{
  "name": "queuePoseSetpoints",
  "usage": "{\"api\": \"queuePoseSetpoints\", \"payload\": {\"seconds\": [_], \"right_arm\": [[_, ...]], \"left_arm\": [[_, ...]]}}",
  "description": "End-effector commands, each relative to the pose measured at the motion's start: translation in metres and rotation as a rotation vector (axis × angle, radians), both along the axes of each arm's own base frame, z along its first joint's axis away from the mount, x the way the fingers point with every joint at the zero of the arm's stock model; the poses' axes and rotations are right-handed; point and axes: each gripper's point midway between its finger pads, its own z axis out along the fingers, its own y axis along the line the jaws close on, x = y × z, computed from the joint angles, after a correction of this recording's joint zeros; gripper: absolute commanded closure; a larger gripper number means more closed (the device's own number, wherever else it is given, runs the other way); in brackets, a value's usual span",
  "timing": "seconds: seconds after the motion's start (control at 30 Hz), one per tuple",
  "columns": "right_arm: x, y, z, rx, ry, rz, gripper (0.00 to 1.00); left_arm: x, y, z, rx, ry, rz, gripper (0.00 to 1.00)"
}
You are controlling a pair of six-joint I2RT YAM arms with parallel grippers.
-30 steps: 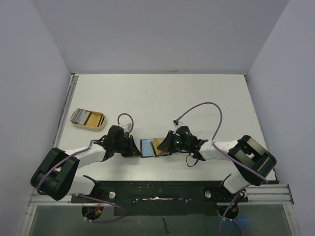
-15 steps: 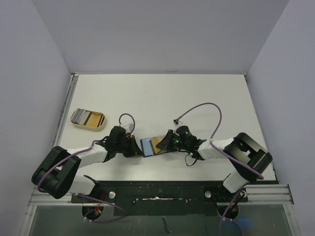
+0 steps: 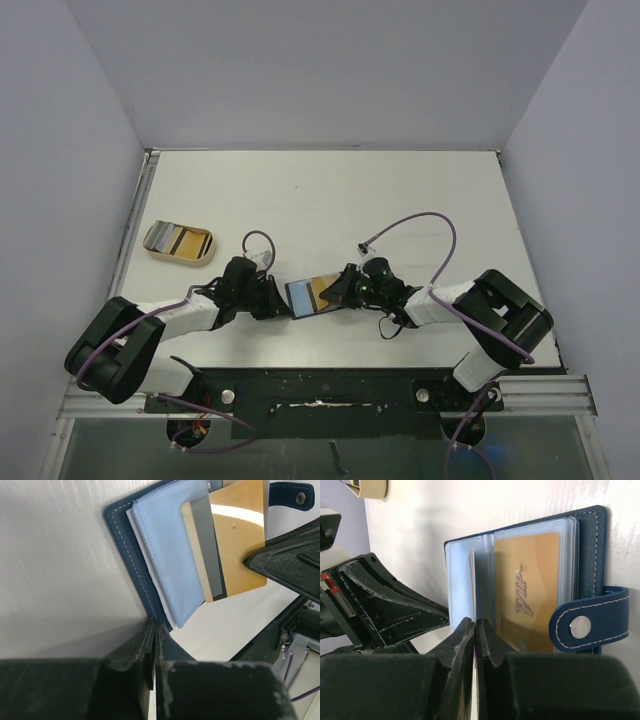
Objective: Put the credit cards into the card holder
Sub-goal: Insert the credit card into the card holder.
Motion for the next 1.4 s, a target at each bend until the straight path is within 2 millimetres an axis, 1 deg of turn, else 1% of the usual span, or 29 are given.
{"api": "queuePoseSetpoints", "payload": {"seconds": [0.0,0.27,0.43,0.57,0.73,0.87,0.97,1.1,1.27,1.37], "right_arm": [[0.01,0.004,0.012,0.054,-0.055,-0.011,0.98],[0.012,0.006,0.009,0.064,-0.052,0.001,0.98],[0.008,0.009,0.005,0.069,-0.035,0.016,0.97],[0.005,0.014,0.004,0.076,-0.03,0.032,0.96],[0.003,0.021,0.004,0.072,-0.018,0.061,0.93],[0.004,0.015,0.003,0.016,-0.021,0.035,0.91],[0.008,0.01,0.005,-0.007,-0.035,0.005,0.93],[0.01,0.014,0.005,0.0,-0.029,0.005,0.94],[0.004,0.021,0.003,-0.006,-0.015,0.043,0.9],[0.003,0.01,-0.001,-0.1,-0.008,0.045,0.81]], "left_arm": [[0.002,0.007,-0.009,0.047,-0.015,0.022,1.0],[0.004,0.006,-0.008,0.05,-0.014,0.023,1.0],[0.004,0.007,-0.009,0.053,-0.013,0.026,1.0],[0.004,0.007,-0.01,0.052,-0.012,0.026,1.0],[0.006,0.003,-0.006,0.034,-0.025,0.019,1.0],[0.007,0.002,-0.003,0.028,-0.036,0.017,1.0],[0.007,0.002,-0.002,0.027,-0.039,0.014,1.0],[0.005,0.002,-0.004,0.027,-0.036,0.011,1.0],[0.004,0.002,-0.004,0.018,-0.035,0.014,1.0],[0.005,0.0,0.001,0.005,-0.044,0.013,1.0]]}}
